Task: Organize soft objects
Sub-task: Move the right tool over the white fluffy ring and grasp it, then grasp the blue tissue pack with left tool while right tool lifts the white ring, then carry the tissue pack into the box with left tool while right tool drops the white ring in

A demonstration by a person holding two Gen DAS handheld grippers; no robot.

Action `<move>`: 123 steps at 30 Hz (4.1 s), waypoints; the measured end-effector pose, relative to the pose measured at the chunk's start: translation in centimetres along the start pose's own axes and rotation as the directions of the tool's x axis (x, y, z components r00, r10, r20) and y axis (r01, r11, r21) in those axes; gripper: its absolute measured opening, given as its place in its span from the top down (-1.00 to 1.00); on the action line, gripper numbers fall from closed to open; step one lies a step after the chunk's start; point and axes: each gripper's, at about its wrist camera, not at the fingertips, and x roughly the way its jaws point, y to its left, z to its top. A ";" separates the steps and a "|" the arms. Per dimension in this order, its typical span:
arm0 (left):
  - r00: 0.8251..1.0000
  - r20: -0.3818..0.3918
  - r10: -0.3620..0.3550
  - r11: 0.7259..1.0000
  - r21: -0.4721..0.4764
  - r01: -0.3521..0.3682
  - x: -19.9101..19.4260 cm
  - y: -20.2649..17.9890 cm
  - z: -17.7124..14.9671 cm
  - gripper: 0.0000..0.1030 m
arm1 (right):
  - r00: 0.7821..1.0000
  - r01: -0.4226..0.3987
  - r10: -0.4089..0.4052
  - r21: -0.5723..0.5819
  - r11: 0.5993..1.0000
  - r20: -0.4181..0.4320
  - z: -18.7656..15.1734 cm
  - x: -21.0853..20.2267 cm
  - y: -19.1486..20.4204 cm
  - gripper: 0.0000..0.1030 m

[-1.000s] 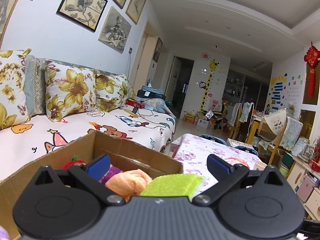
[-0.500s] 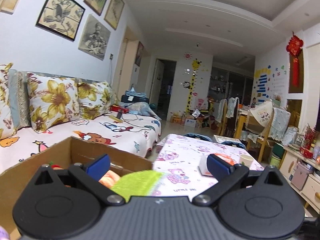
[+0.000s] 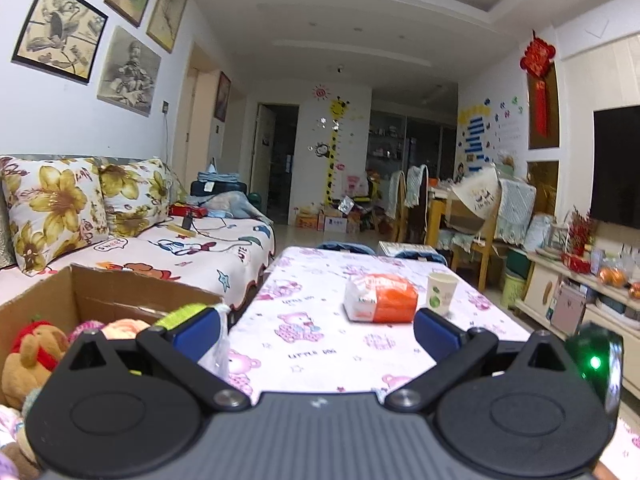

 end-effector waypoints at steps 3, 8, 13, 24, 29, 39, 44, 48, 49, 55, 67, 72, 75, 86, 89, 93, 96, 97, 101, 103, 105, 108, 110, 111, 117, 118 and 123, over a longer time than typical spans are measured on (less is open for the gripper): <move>1.000 -0.025 -0.009 1.000 0.005 0.009 0.5 -0.1 -0.4 -0.98 | 1.000 -0.024 0.024 0.005 1.000 -0.008 0.3 0.7 0.2 -1.00; 0.998 -0.059 -0.021 1.000 0.013 0.022 1.0 -0.7 -1.1 -0.98 | 0.999 -0.010 0.010 -0.012 1.000 -0.039 0.2 1.9 0.5 -1.00; 0.995 -0.094 -0.027 1.000 0.006 0.028 1.7 -1.0 -1.6 -0.98 | 0.999 -0.031 0.031 0.008 0.999 -0.039 0.4 1.7 0.1 -0.56; 0.973 -0.232 -0.021 0.999 0.043 0.032 4.5 -2.6 -4.3 -0.98 | 1.000 0.024 -0.024 -0.030 0.999 0.007 0.4 -0.3 -1.7 0.16; 0.949 -0.314 0.013 0.998 0.066 0.008 6.4 -3.3 -5.7 -0.98 | 0.998 0.059 -0.059 -0.041 0.997 0.018 0.4 -1.3 -2.9 0.18; 0.916 -0.398 0.048 0.997 0.079 -0.018 8.8 -4.4 -7.0 -0.61 | 0.998 0.066 -0.066 -0.046 0.997 0.010 -0.4 -2.4 -3.5 0.17; 0.896 -0.439 0.066 0.996 0.081 -0.034 9.9 -4.4 -7.5 -0.29 | 0.998 0.061 -0.060 -0.046 0.997 0.011 -0.2 -2.2 -3.4 0.11; 0.889 -0.454 0.055 0.997 0.070 -0.026 9.9 -4.4 -7.4 0.00 | 0.998 0.058 -0.057 -0.039 0.998 0.013 -0.2 -2.0 -3.5 -0.04; 0.889 -0.456 0.050 0.998 0.063 -0.024 9.9 -4.4 -7.2 0.00 | 0.998 0.057 -0.057 -0.034 0.998 0.012 -0.2 -2.0 -3.5 -0.08; 0.899 -0.437 0.027 0.999 0.045 -0.008 9.1 -4.0 -6.3 0.00 | 0.999 0.045 -0.045 -0.044 0.998 0.006 -0.1 -1.6 -3.2 -0.02; 0.931 -0.365 0.006 1.000 0.030 0.005 6.1 -2.9 -4.1 0.00 | 0.997 0.072 -0.069 -0.091 0.993 0.031 -0.1 -2.1 -2.8 0.39; 0.942 -0.336 0.017 1.000 0.030 -0.008 4.8 -2.3 -3.3 0.00 | 0.996 0.090 -0.086 -0.108 0.990 0.037 -0.5 -2.6 -2.5 0.40; 0.949 -0.313 0.023 0.999 0.042 -0.010 3.8 -2.2 -2.8 0.00 | 0.995 0.091 -0.088 -0.113 0.989 0.037 -0.7 -3.1 -2.1 0.41; 0.964 -0.260 0.050 0.996 0.082 -0.029 1.2 -2.4 -1.8 0.00 | 0.994 0.103 -0.098 -0.132 0.986 0.041 -1.5 -5.5 -1.3 0.41; 0.967 -0.250 0.057 0.995 0.097 -0.033 0.6 -2.7 -1.6 0.00 | 0.994 0.104 -0.100 -0.127 0.986 0.039 -1.6 -6.1 -1.2 0.41; 0.970 -0.233 0.068 0.993 0.111 -0.043 -0.3 -2.8 -1.3 0.00 | 0.995 0.095 -0.090 -0.123 0.988 0.043 -1.8 -7.0 -0.6 0.41; 0.973 -0.213 0.084 0.990 0.130 -0.057 -1.1 -3.0 -0.9 0.00 | 0.996 0.085 -0.079 -0.129 0.988 0.049 -1.9 -7.7 -0.2 0.41; 0.974 -0.208 0.084 0.990 0.128 -0.058 -1.3 -2.9 -0.8 0.00 | 0.996 0.081 -0.075 -0.129 0.988 0.051 -1.9 -8.0 0.0 0.41; 0.977 -0.187 0.103 0.987 0.143 -0.077 -2.1 -2.9 -0.2 0.00 | 0.997 0.065 -0.058 -0.134 0.989 0.056 -2.0 -9.0 0.5 0.41; 0.977 -0.178 0.116 0.985 0.146 -0.091 -2.4 -2.6 0.1 0.00 | 0.997 0.060 -0.052 -0.138 0.989 0.061 -2.0 -9.3 0.7 0.41; 0.976 -0.173 0.134 0.983 0.146 -0.109 -2.6 -2.2 0.4 0.00 | 0.997 0.053 -0.044 -0.139 0.989 0.064 -2.0 -9.8 1.0 0.41; 0.975 -0.155 0.157 0.980 0.148 -0.134 -3.0 -1.6 0.8 0.00 | 0.997 0.045 -0.035 -0.146 0.988 0.069 -2.0 -10.3 1.3 0.41; 0.975 -0.145 0.166 0.980 0.134 -0.147 -3.2 -1.0 1.2 0.00 | 0.997 0.042 -0.031 -0.148 0.988 0.074 -1.9 -10.4 1.5 0.41; 0.975 -0.142 0.169 0.980 0.125 -0.152 -3.3 -0.6 1.4 0.00 | 0.997 0.038 -0.027 -0.149 0.988 0.076 -1.9 -10.5 1.6 0.41; 0.977 -0.117 0.176 0.981 0.096 -0.166 -3.8 0.7 2.0 0.00 | 0.996 0.028 -0.012 -0.174 0.984 0.094 -1.6 -10.5 2.3 0.41; 0.977 -0.115 0.177 0.982 0.092 -0.167 -3.9 1.0 2.1 0.00 | 0.995 0.025 -0.008 -0.178 0.984 0.096 -1.6 -10.5 2.5 0.41; 0.977 -0.097 0.190 0.981 0.066 -0.184 -4.3 2.5 2.6 0.00 | 0.994 0.012 0.010 -0.208 0.978 0.107 -1.1 -10.1 3.5 0.41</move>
